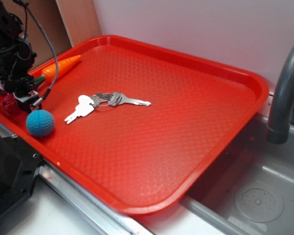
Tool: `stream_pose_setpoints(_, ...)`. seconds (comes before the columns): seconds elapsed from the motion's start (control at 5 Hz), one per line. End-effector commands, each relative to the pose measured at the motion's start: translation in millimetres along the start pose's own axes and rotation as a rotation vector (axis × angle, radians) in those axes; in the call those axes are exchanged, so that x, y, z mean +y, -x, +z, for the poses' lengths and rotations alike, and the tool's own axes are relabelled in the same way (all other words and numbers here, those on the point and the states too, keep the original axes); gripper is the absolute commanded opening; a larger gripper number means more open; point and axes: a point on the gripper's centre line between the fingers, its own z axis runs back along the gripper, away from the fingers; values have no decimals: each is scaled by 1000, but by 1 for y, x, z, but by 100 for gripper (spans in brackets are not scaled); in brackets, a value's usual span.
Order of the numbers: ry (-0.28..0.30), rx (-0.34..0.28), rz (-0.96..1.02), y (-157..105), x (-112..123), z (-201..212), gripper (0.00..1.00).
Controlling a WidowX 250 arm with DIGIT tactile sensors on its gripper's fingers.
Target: Grab the red paper.
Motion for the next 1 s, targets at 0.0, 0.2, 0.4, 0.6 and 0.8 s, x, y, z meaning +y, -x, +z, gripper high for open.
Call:
stream_pose_setpoints(0.0,73,-53,-43,-41,-33,76,0)
stream_pose_setpoints(0.2,36,-77,-73,-77,-70,131,0)
stream_pose_setpoints(0.4,66,-132,-100,-105,-100,189,0)
stream_pose_setpoints(0.6,37,-150,-97,-106,-114,204,0)
stream_pose_setpoints(0.8,18,-160,-119,-98,-118,186,0)
